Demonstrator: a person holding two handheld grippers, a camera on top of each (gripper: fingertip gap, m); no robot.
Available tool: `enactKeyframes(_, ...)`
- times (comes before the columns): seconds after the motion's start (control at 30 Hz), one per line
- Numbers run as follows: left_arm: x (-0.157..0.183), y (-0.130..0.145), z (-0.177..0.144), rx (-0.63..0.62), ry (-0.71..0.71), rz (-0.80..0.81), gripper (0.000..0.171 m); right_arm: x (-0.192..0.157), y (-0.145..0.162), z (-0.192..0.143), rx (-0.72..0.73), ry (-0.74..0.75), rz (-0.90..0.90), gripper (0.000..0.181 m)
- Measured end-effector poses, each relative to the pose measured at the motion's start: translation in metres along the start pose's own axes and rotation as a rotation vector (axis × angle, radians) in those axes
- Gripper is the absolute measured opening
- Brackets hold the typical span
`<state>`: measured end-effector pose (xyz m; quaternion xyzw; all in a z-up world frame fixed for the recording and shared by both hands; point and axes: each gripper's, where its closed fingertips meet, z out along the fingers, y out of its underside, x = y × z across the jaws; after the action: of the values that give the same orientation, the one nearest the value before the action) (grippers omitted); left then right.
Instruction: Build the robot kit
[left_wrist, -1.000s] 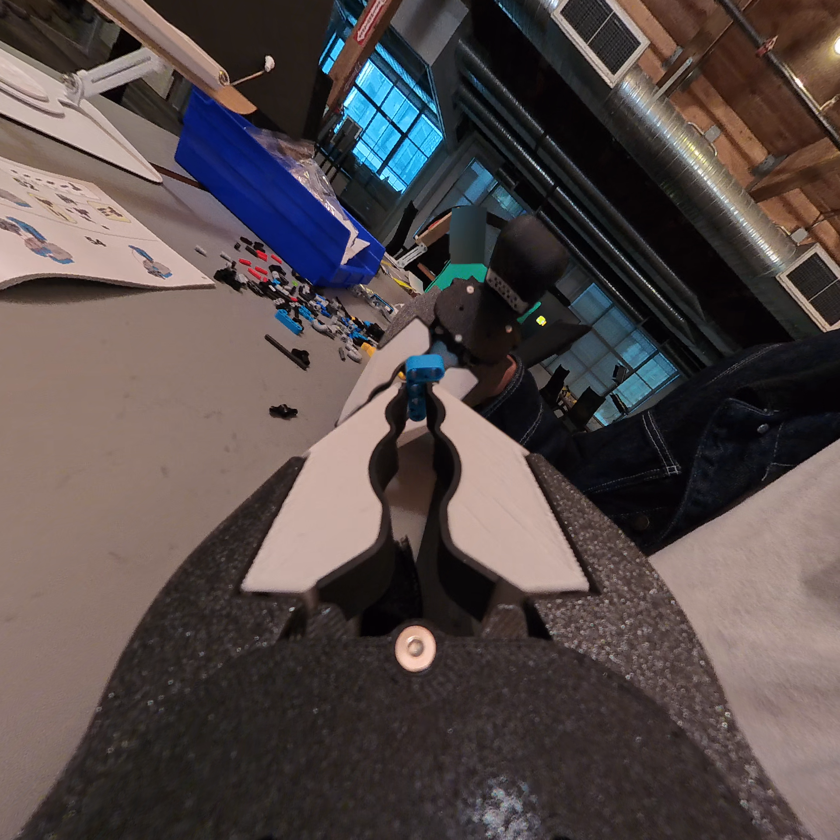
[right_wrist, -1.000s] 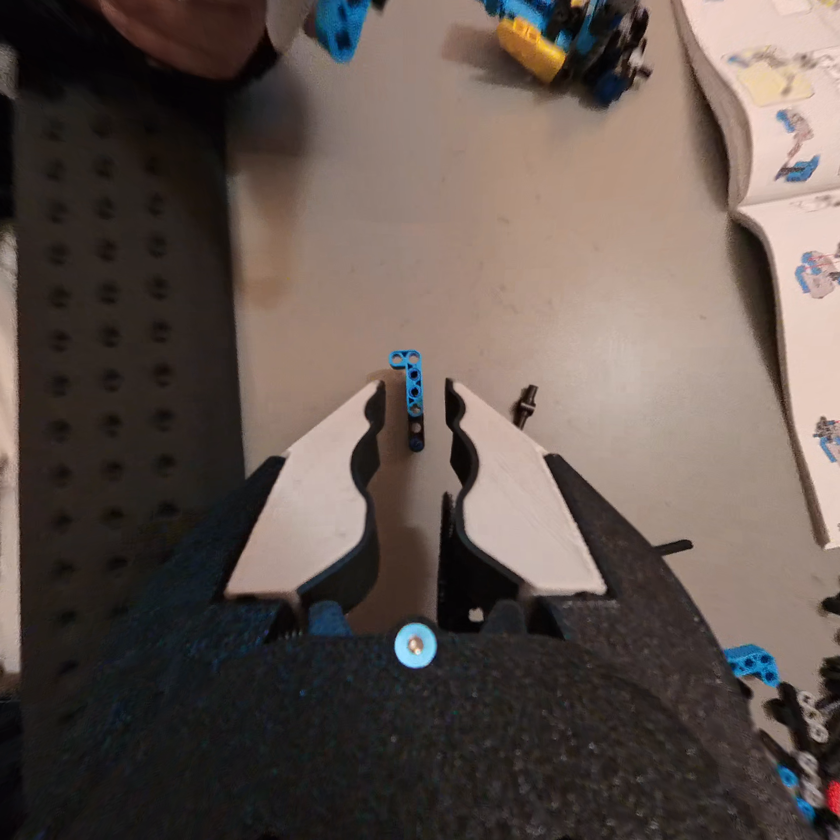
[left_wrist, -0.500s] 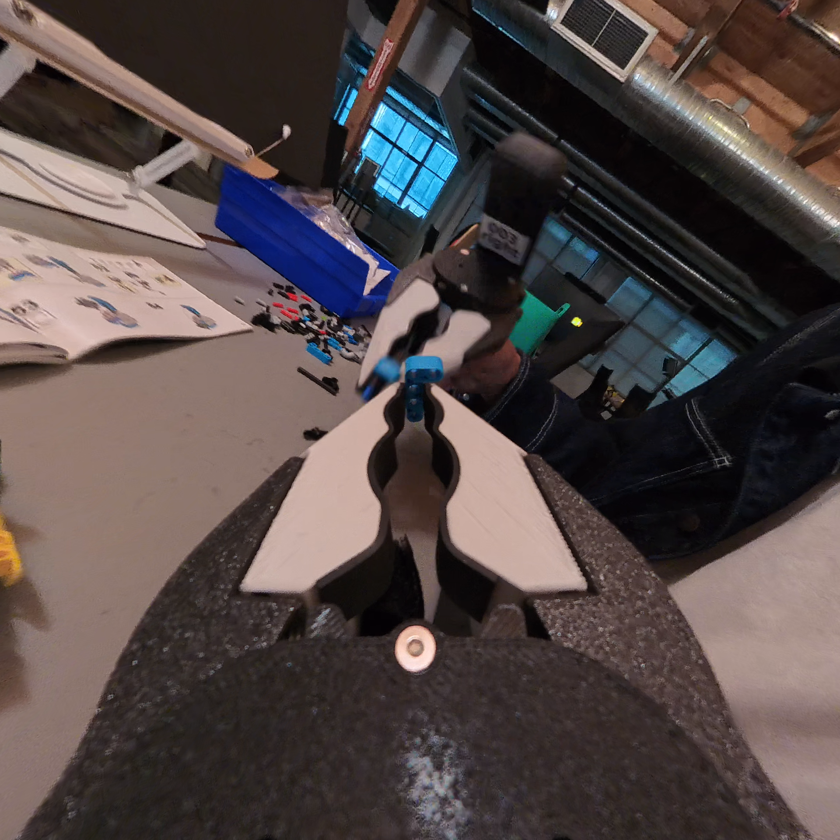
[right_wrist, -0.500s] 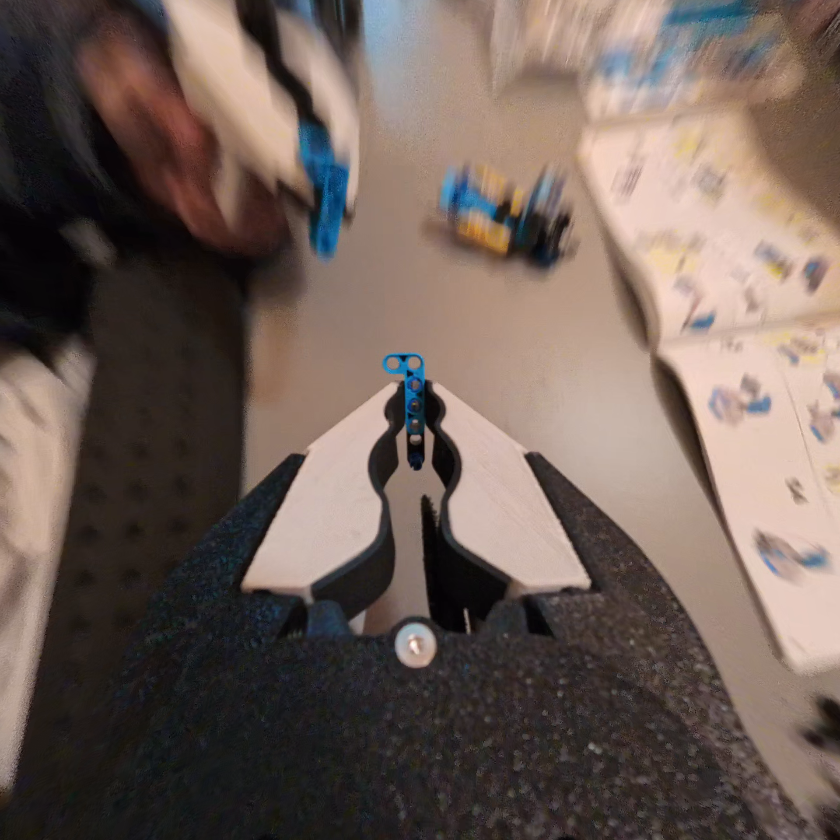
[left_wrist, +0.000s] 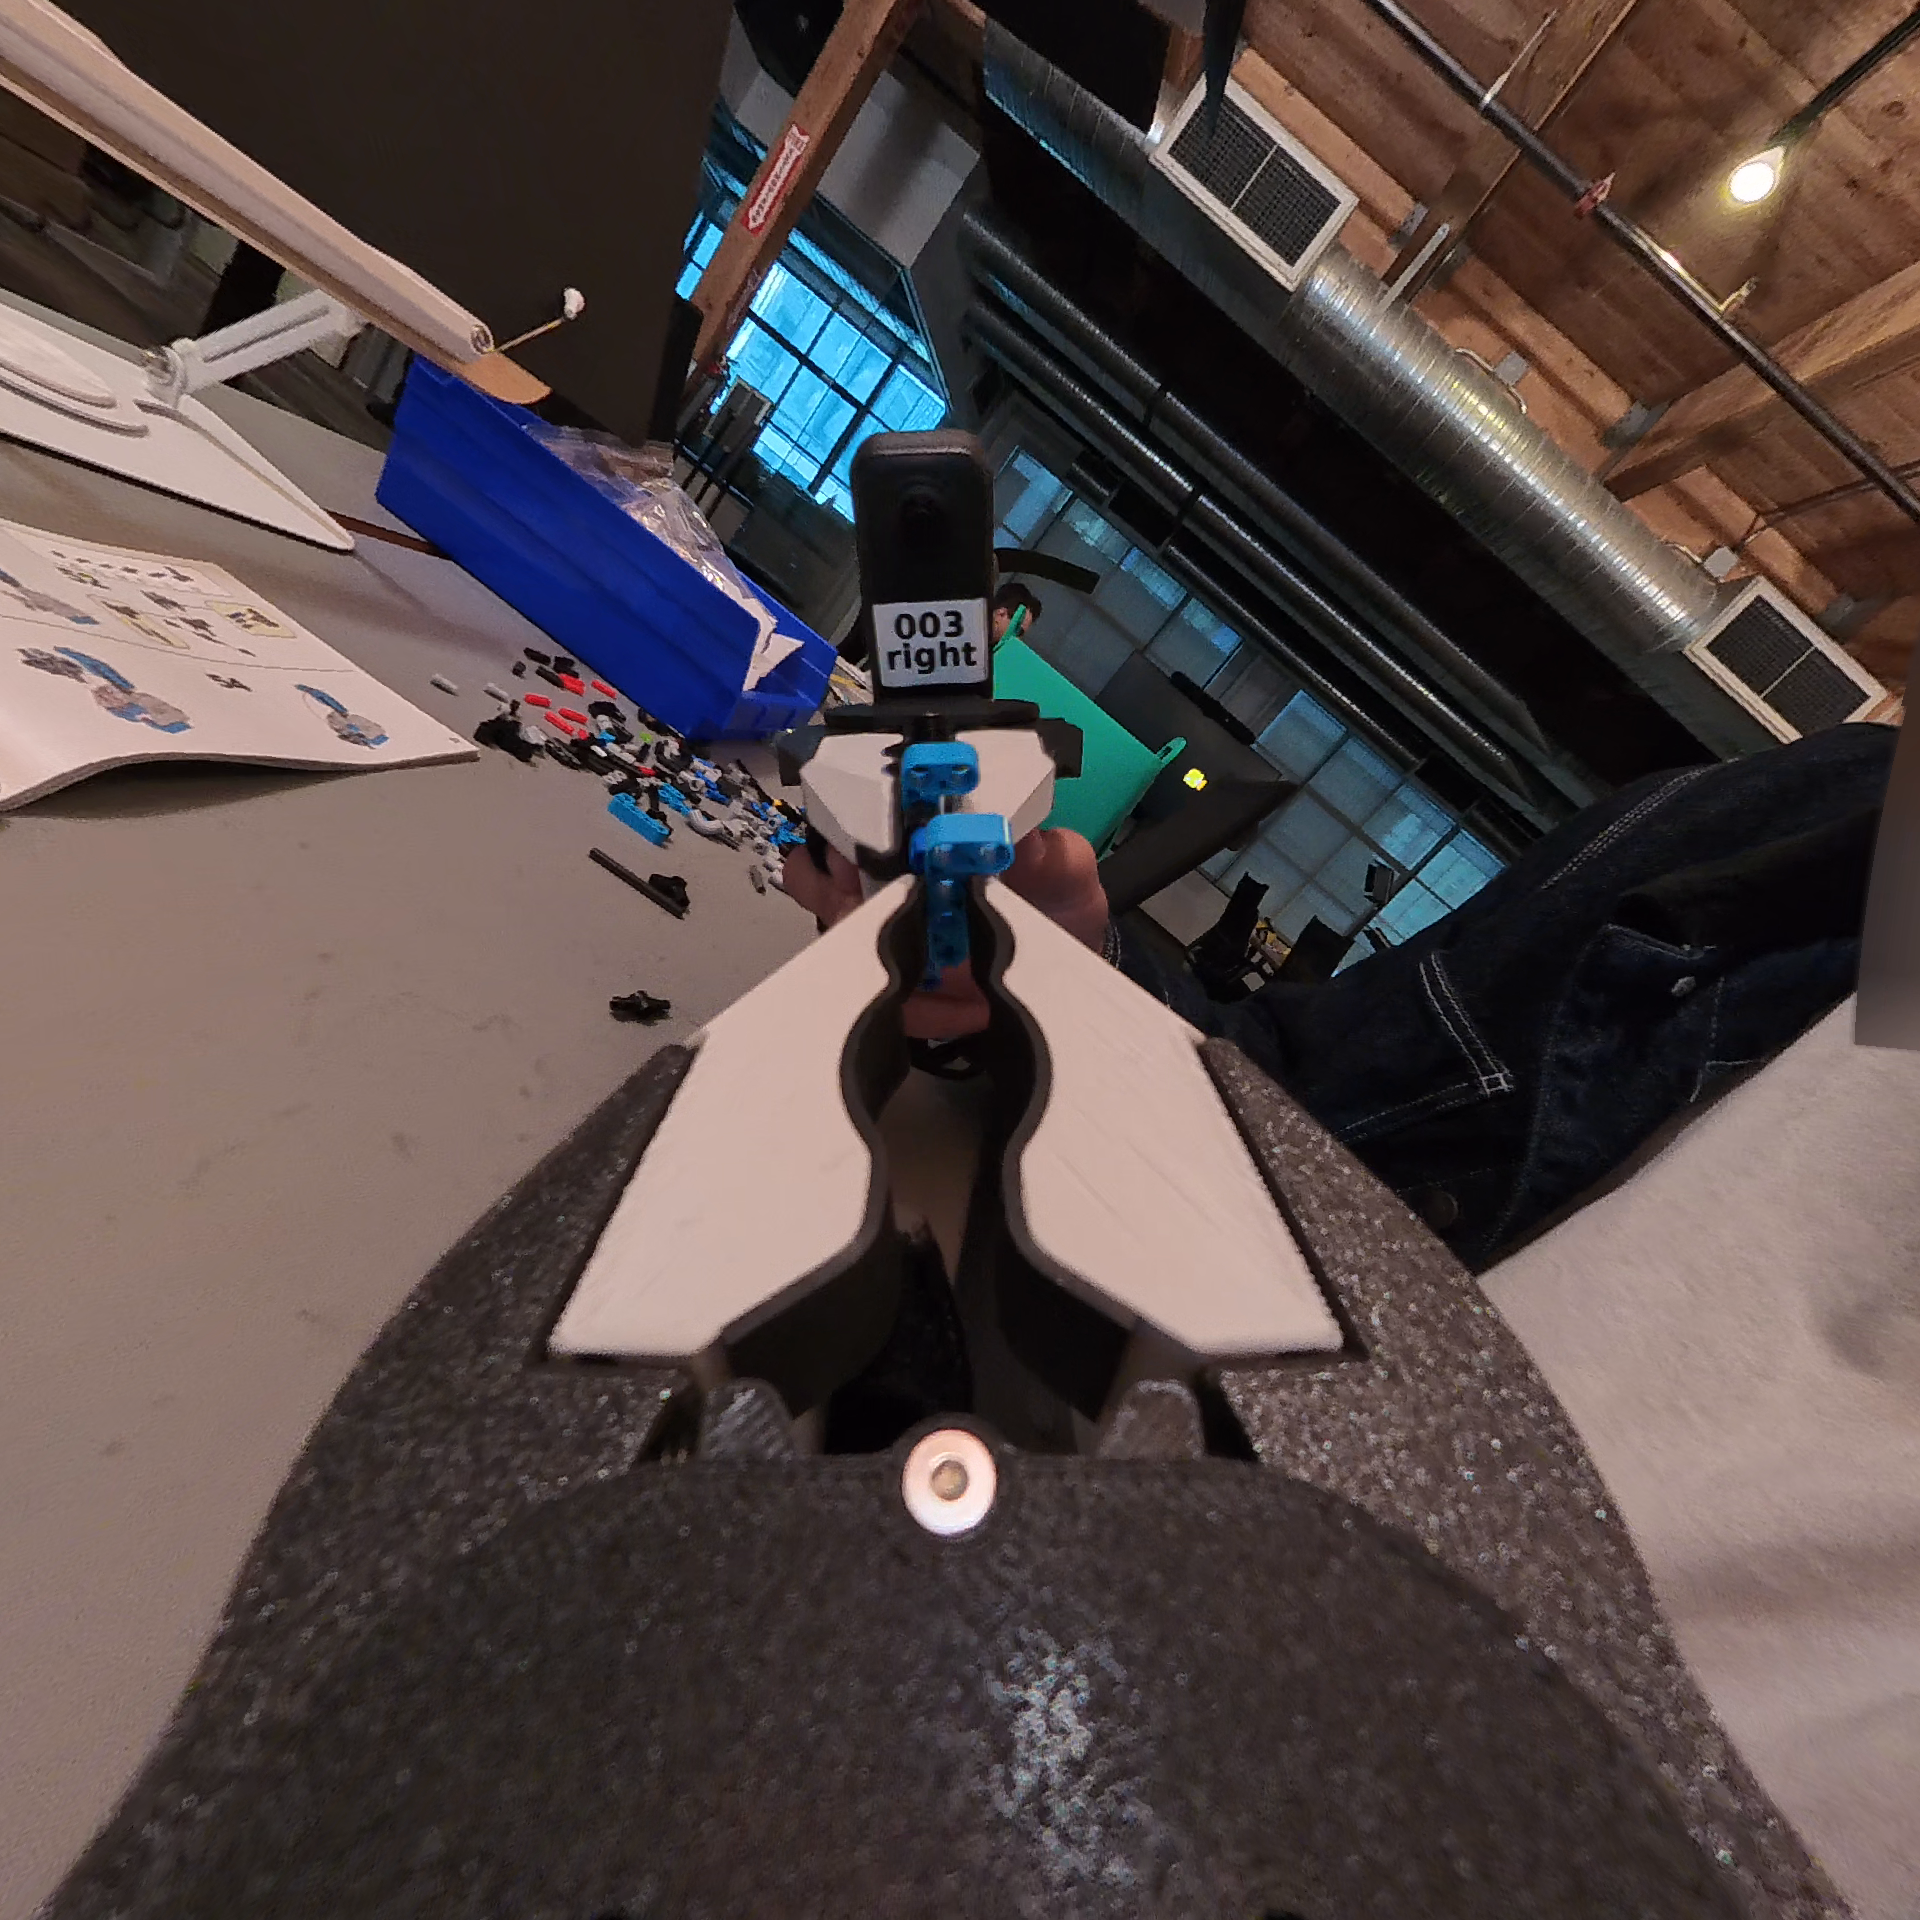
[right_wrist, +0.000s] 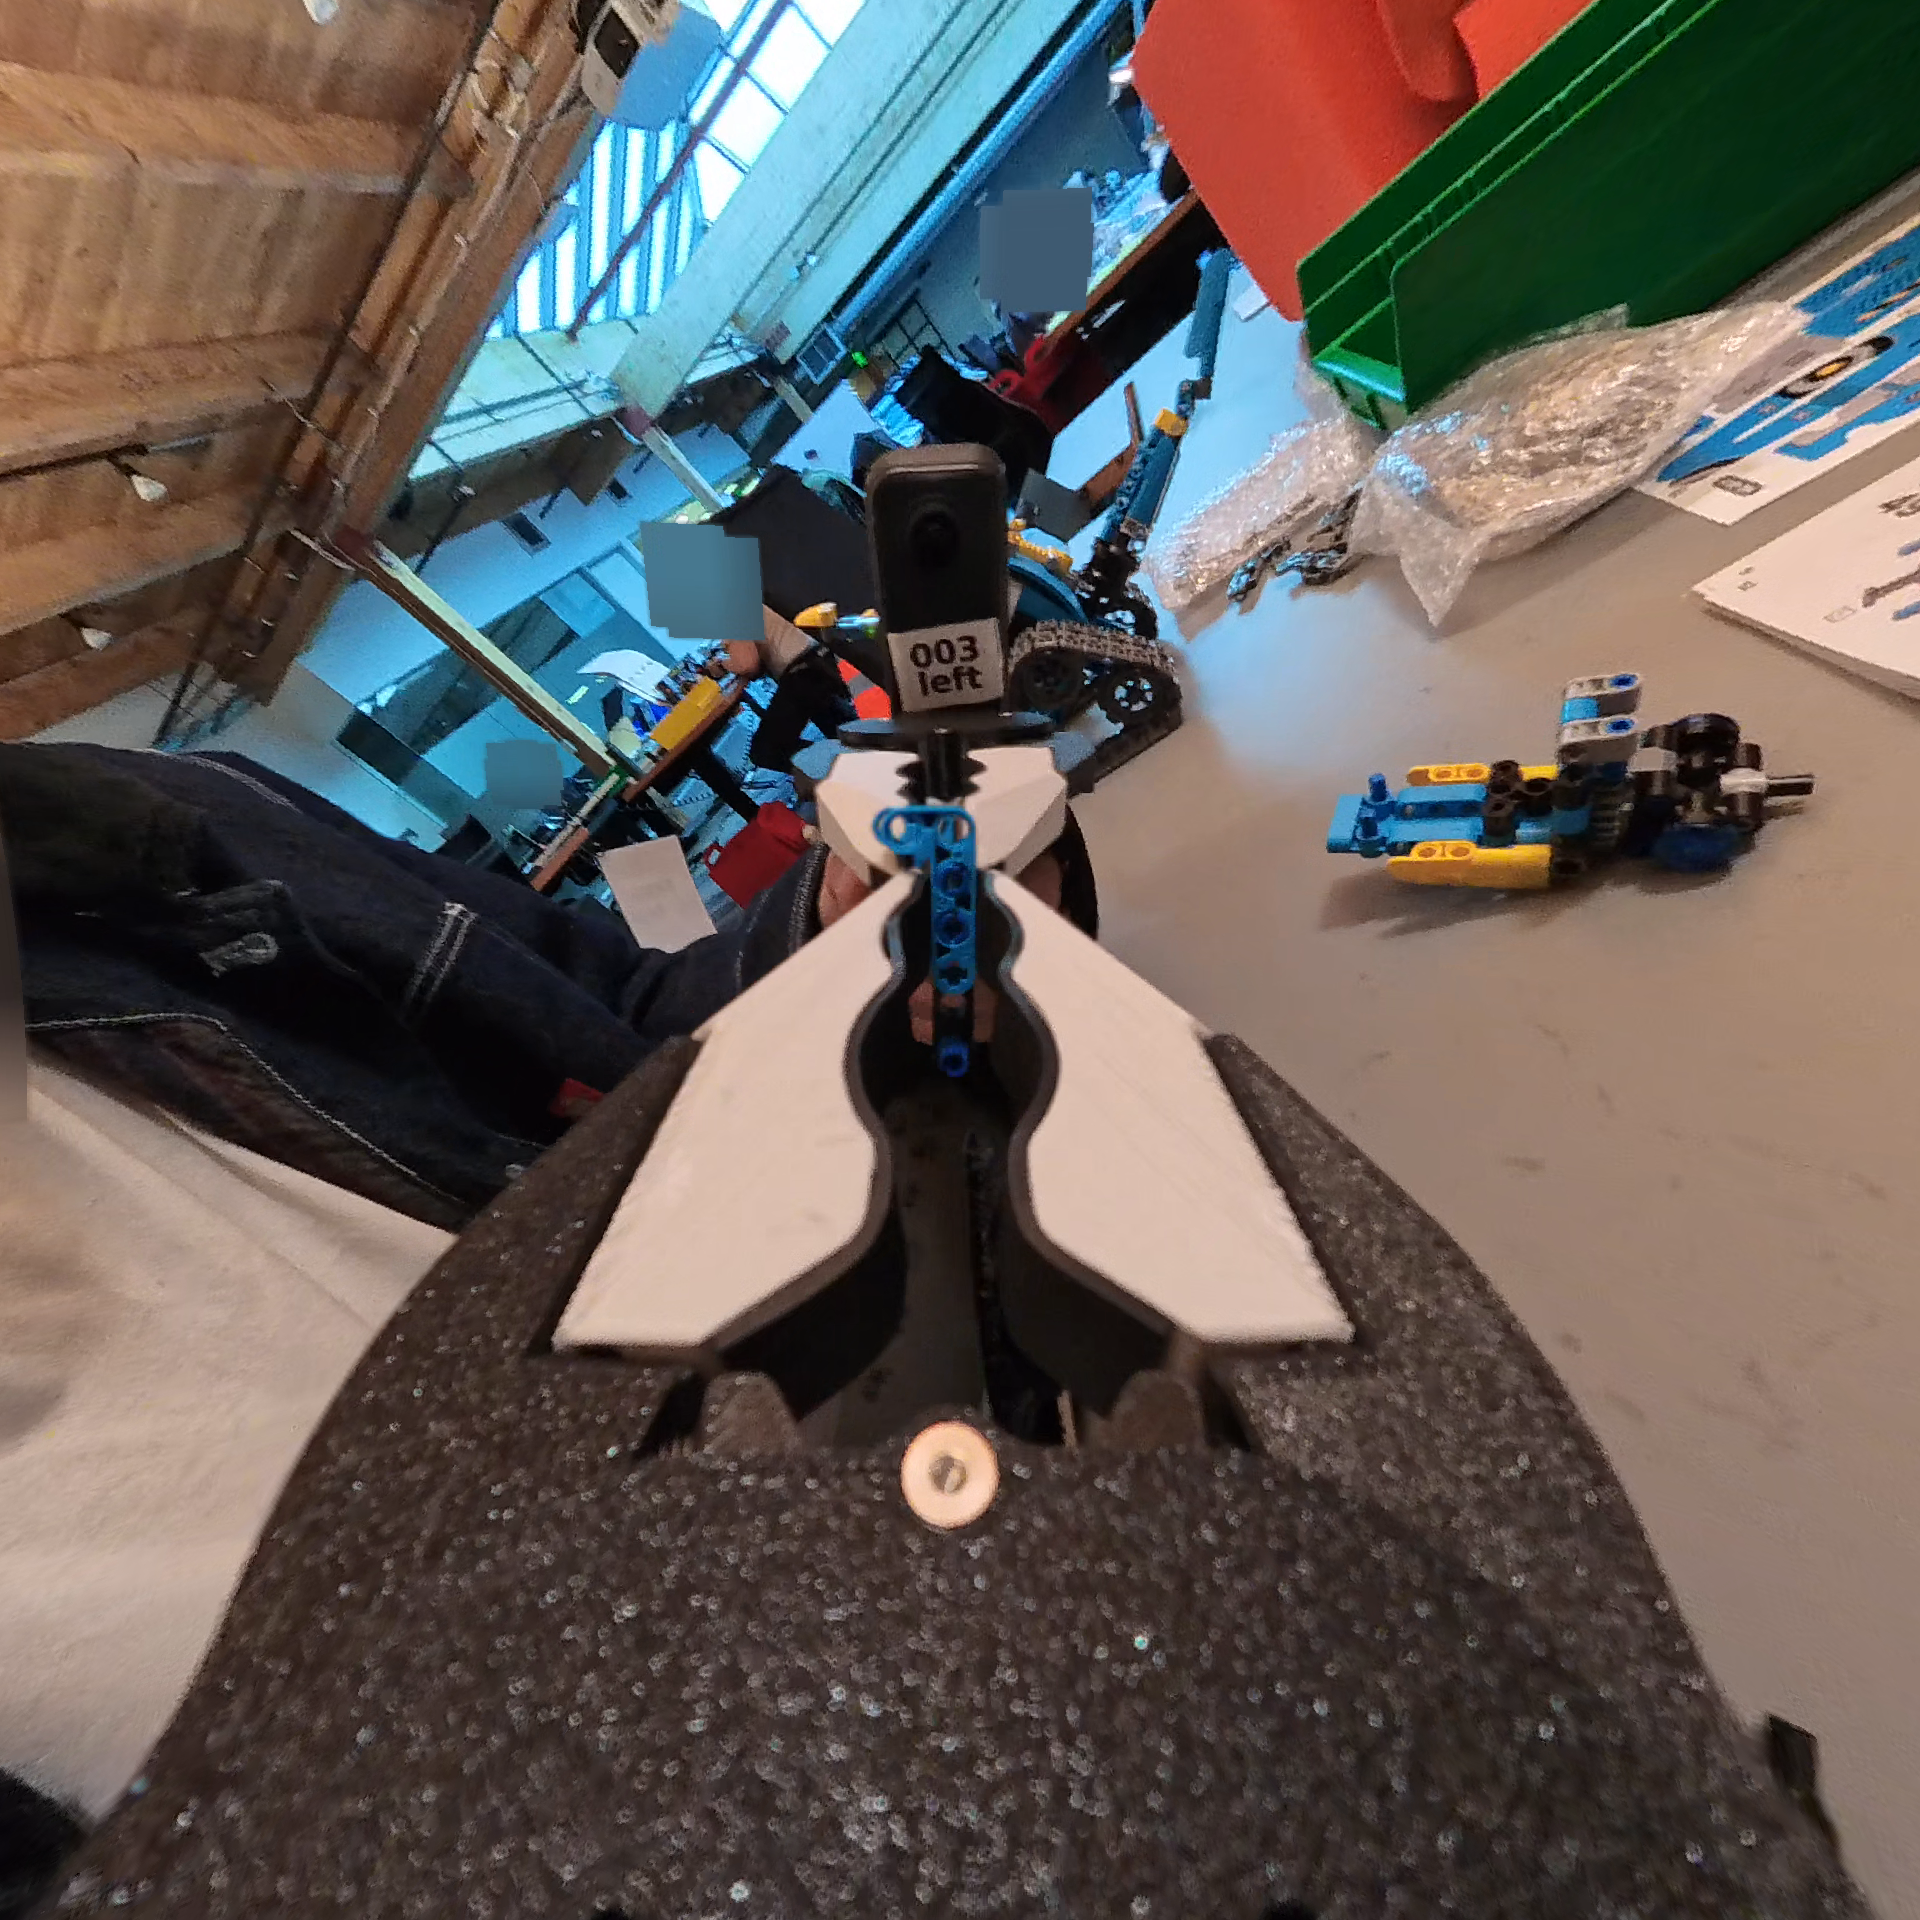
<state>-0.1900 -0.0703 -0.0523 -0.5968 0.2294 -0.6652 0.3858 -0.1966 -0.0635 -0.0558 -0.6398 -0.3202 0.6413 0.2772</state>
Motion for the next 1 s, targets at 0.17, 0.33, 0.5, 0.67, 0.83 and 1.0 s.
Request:
enactKeyframes(0.17, -0.003, 0.001, 0.001, -0.009, -0.010, -0.006, 0.006, -0.002, 0.004, -0.001, -0.024, -0.008, -0.003, 0.005)
enactKeyframes(0.33, -0.003, 0.004, 0.003, -0.021, -0.011, -0.005, 0.006, -0.002, 0.005, -0.003, -0.018, -0.059, 0.077, 0.006)
enactKeyframes(0.5, -0.004, 0.003, 0.002, -0.010, -0.033, 0.018, 0.006, 0.001, 0.005, -0.002, 0.000, -0.054, 0.099, 0.006)
enactKeyframes(0.67, 0.000, 0.000, 0.003, 0.017, 0.015, -0.030, 0.006, -0.005, 0.004, -0.003, -0.001, -0.032, 0.025, 0.006)
enactKeyframes(0.83, 0.002, -0.005, 0.004, 0.072, 0.059, -0.112, 0.007, -0.008, -0.001, -0.002, 0.033, -0.078, 0.103, 0.006)
enactKeyframes(1.0, -0.011, -0.002, 0.005, 0.051, -0.046, -0.058, 0.006, 0.006, 0.001, -0.003, 0.064, -0.045, 0.187, 0.007)
